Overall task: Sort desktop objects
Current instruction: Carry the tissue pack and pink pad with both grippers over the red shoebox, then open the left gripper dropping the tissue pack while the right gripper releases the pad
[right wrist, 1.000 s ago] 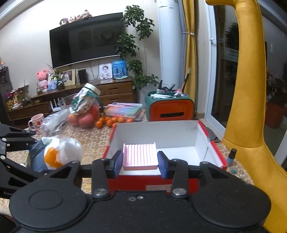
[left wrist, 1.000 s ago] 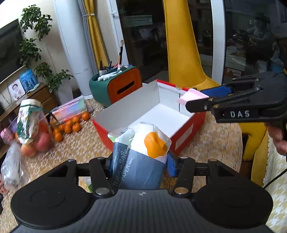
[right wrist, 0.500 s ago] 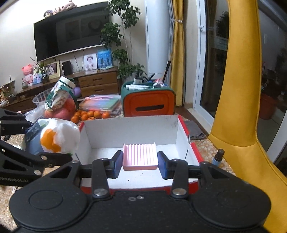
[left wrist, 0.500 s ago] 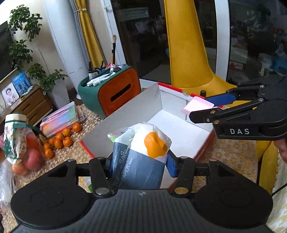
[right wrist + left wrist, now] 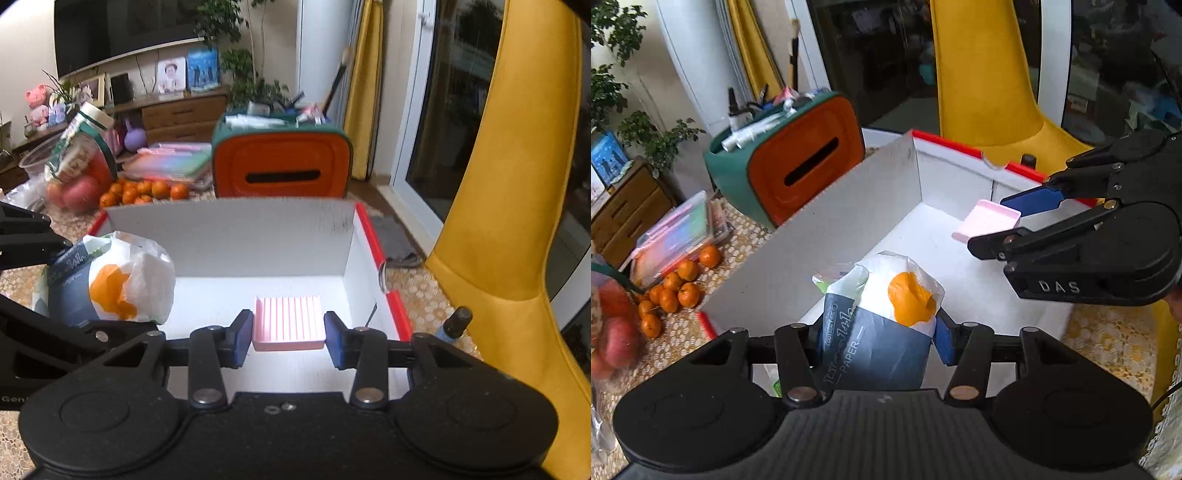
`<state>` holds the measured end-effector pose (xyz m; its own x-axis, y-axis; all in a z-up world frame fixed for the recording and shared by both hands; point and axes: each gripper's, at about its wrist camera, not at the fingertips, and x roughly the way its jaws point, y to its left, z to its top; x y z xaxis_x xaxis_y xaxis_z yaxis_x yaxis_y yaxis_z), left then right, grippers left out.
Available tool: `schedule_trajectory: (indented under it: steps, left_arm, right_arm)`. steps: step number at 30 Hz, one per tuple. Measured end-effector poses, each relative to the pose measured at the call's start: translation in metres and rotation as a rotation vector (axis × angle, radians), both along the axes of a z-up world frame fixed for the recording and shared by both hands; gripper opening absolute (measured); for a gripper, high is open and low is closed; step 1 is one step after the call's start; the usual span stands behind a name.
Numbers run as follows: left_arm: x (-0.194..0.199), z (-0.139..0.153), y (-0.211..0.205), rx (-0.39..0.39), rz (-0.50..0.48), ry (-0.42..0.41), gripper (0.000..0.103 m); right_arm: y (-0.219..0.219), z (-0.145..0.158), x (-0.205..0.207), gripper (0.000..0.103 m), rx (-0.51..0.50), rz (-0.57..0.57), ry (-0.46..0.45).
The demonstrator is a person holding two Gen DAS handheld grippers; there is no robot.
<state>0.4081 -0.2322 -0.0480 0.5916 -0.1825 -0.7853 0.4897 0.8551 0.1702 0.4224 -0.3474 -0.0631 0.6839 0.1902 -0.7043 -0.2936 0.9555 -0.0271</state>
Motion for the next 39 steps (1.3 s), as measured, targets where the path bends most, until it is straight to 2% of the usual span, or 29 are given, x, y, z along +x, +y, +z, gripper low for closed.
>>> schedule_trajectory:
  steps: [7, 18, 22, 27, 31, 39]
  left_arm:
    - [0.02, -0.025, -0.005, 0.008, -0.033, 0.075, 0.052]
    - [0.025, -0.046, -0.008, 0.033, -0.078, 0.188, 0.054]
    - [0.026, -0.046, -0.006, 0.026, -0.065, 0.192, 0.056]
    - [0.026, -0.043, -0.003, 0.011, -0.055, 0.188, 0.064]
    - [0.021, -0.036, 0.001, -0.012, -0.04, 0.163, 0.064]
    - [0.003, -0.011, 0.013, -0.076, -0.009, 0.103, 0.064]
  right_arm:
    - [0.0, -0.023, 0.02, 0.04, -0.02, 0.037, 0.109]
    - [0.002, -0.036, 0.027, 0.04, -0.078, 0.079, 0.179]
    - [0.002, -0.038, 0.026, 0.041, -0.08, 0.088, 0.197]
    - [0.001, -0.039, 0.026, 0.045, -0.062, 0.089, 0.206]
    - [0.002, -0.036, 0.023, 0.051, -0.056, 0.097, 0.197]
    - [-0.002, -0.019, 0.012, 0.053, -0.024, 0.089, 0.166]
